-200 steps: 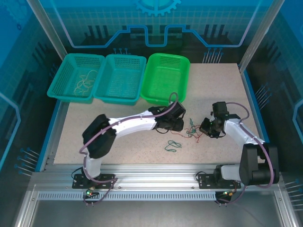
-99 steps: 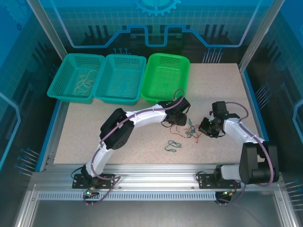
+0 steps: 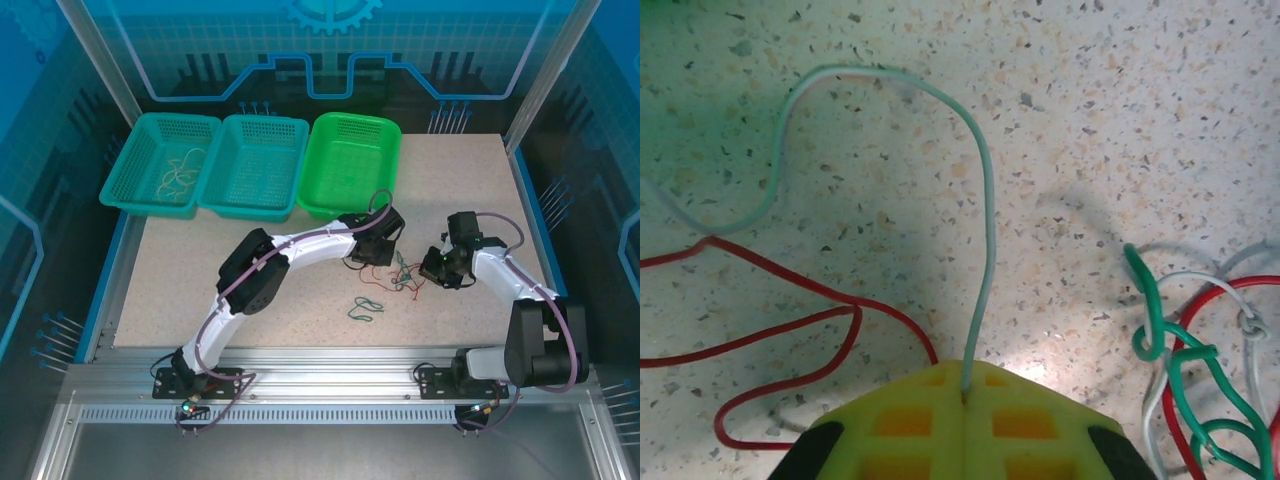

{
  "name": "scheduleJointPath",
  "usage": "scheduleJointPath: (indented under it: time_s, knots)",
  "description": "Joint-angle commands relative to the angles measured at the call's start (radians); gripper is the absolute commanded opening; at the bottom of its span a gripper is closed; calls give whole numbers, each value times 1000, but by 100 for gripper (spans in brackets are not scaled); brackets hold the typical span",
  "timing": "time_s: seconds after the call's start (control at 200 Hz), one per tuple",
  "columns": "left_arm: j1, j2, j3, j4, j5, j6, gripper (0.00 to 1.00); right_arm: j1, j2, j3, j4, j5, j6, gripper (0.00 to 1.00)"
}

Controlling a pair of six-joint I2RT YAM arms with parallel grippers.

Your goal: Untangle the cables

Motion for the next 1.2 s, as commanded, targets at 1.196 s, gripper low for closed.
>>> scheduleJointPath:
  time_s: [1.196]
  knots:
    - [288, -711, 41, -30, -32, -34, 0, -88, 41, 81, -26, -50, 11, 37]
